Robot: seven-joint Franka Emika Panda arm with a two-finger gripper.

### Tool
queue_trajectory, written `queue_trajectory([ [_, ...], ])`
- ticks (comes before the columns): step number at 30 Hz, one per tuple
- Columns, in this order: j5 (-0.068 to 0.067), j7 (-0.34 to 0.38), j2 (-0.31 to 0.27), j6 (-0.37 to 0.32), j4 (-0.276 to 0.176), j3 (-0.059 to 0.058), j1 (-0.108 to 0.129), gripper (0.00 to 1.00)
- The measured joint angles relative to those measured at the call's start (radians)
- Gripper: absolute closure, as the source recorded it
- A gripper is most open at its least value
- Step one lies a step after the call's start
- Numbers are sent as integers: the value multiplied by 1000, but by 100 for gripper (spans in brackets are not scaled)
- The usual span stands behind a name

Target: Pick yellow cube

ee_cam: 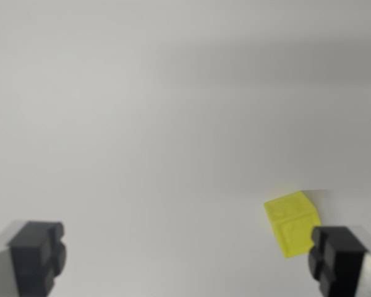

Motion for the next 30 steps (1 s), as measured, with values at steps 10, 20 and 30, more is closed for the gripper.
queue_trajectory([
  [10,0,-59,-10,67,-78,0,-26,0],
  [20,0,-124,-13,138,-153,0,-54,0],
  [30,0,-190,-9,211,-220,0,-84,0],
])
